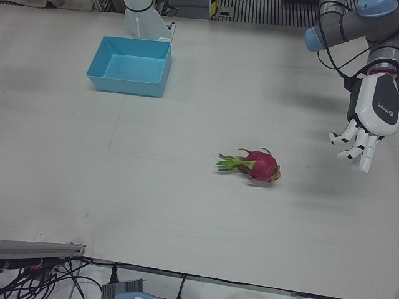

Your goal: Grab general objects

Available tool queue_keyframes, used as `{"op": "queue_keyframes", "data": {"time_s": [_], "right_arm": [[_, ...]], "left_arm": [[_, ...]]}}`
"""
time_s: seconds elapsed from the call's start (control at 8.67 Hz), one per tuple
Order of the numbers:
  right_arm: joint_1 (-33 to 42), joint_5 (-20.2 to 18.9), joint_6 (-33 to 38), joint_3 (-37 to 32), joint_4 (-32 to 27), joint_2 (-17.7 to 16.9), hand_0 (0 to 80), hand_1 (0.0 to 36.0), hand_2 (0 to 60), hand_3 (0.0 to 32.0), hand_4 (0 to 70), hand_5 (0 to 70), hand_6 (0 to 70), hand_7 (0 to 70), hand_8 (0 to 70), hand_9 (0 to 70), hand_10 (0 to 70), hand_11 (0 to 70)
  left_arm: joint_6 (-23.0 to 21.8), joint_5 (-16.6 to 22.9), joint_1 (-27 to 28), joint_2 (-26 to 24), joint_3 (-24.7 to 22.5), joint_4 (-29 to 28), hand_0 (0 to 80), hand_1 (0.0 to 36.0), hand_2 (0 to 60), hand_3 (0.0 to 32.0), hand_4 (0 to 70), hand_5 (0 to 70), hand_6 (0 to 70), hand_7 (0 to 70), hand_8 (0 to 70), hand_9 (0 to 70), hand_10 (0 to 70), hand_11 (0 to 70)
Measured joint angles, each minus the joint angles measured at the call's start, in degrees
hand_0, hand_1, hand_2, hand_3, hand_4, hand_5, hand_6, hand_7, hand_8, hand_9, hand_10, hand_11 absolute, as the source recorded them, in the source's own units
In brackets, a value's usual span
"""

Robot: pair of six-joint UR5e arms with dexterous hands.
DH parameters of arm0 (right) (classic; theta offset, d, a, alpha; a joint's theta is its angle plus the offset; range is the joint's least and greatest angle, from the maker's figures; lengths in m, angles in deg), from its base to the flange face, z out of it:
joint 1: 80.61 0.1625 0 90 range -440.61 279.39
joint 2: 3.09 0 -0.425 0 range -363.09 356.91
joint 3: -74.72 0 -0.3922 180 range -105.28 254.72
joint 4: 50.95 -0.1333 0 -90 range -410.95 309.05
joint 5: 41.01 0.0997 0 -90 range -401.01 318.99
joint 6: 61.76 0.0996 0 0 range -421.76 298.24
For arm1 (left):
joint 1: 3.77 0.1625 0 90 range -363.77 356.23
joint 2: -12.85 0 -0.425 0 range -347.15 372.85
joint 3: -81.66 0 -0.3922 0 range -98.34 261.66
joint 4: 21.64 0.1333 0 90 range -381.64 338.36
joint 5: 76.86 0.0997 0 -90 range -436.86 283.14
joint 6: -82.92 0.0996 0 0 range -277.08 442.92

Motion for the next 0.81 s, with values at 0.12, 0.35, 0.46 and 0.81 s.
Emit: {"op": "queue_keyframes", "data": {"time_s": [0.12, 0.35, 0.46, 0.81], "right_arm": [[0.0, 0.0, 0.0, 0.0, 0.0, 0.0, 0.0, 0.0, 0.0, 0.0, 0.0, 0.0, 0.0, 0.0, 0.0, 0.0, 0.0, 0.0], [0.0, 0.0, 0.0, 0.0, 0.0, 0.0, 0.0, 0.0, 0.0, 0.0, 0.0, 0.0, 0.0, 0.0, 0.0, 0.0, 0.0, 0.0], [0.0, 0.0, 0.0, 0.0, 0.0, 0.0, 0.0, 0.0, 0.0, 0.0, 0.0, 0.0, 0.0, 0.0, 0.0, 0.0, 0.0, 0.0], [0.0, 0.0, 0.0, 0.0, 0.0, 0.0, 0.0, 0.0, 0.0, 0.0, 0.0, 0.0, 0.0, 0.0, 0.0, 0.0, 0.0, 0.0]], "left_arm": [[2.7, 1.4, 0.1, 0.1, -1.7, 2.5, 80.0, 36.0, 60.0, 16.4, 8.1, 0.0, 0.0, 26.7, 0.0, 3.9, 0.0, 0.0], [5.8, 2.4, 2.3, -0.1, -3.1, 5.4, 80.0, 36.0, 60.0, 17.4, 7.5, 0.0, 0.0, 29.0, 0.0, 4.4, 0.0, 0.0], [8.0, 2.3, 3.5, -0.2, -3.4, 6.1, 80.0, 36.0, 60.0, 14.6, 14.9, 1.5, 0.0, 36.1, 0.0, 5.8, 0.0, 0.0], [17.4, 0.2, 4.6, -0.3, -8.2, 13.8, 80.0, 36.0, 60.0, 13.0, 16.4, 5.8, 0.0, 32.4, 0.0, 5.0, 0.0, 0.0]]}}
